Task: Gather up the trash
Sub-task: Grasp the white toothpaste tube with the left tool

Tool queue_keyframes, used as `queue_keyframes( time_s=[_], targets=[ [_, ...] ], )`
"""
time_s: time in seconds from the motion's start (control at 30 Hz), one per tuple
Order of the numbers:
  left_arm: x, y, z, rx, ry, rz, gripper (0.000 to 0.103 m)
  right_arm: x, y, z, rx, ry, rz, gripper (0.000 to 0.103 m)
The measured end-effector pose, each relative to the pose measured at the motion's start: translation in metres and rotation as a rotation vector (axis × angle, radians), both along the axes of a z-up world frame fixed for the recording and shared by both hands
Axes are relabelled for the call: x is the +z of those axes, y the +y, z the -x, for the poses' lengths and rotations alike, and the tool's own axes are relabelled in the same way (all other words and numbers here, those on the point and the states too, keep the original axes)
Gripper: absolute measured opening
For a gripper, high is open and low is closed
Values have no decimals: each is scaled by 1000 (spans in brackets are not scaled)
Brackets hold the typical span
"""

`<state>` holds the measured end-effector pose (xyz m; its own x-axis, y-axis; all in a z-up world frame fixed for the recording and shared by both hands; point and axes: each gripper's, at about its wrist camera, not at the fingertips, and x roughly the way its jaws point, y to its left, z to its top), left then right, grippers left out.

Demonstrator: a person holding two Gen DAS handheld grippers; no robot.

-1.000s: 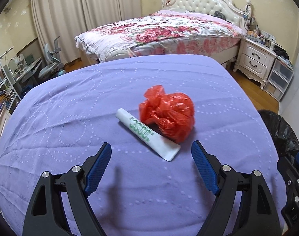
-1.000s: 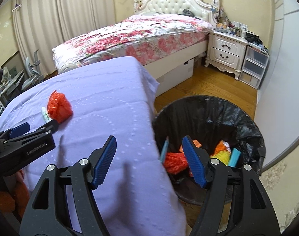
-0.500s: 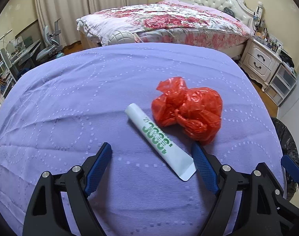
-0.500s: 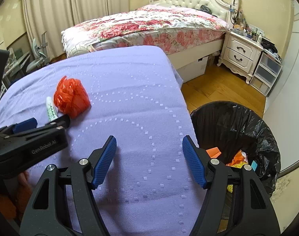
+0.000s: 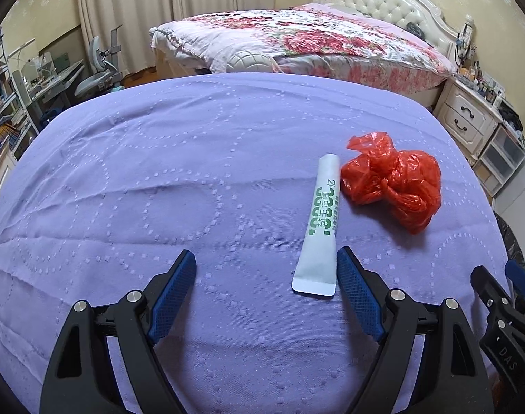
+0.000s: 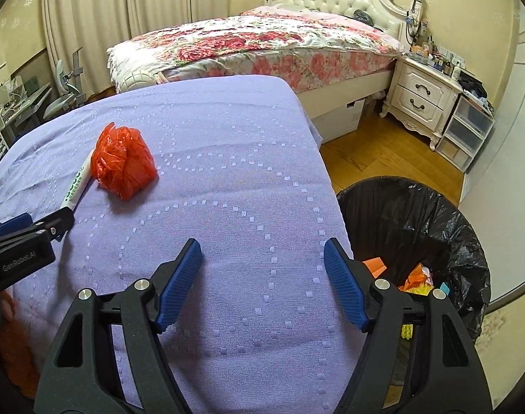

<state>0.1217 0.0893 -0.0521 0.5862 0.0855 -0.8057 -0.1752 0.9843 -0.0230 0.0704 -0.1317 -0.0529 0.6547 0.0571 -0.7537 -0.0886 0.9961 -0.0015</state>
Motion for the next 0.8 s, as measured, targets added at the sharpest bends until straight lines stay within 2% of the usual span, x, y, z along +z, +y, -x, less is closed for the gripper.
queue_keyframes(
  time_s=[0.27,0.6,0.8],
  targets=[
    [2,-4,-21,-38,-13,-17,80,0,1,0,0,3,6,72],
    [3,-7,-19,-109,-35,-52,25,2,6,2,31,-1,-10,72],
    [4,7,-9,-92,-36,-38,21,3,30,4,93,1,2,72]
  ],
)
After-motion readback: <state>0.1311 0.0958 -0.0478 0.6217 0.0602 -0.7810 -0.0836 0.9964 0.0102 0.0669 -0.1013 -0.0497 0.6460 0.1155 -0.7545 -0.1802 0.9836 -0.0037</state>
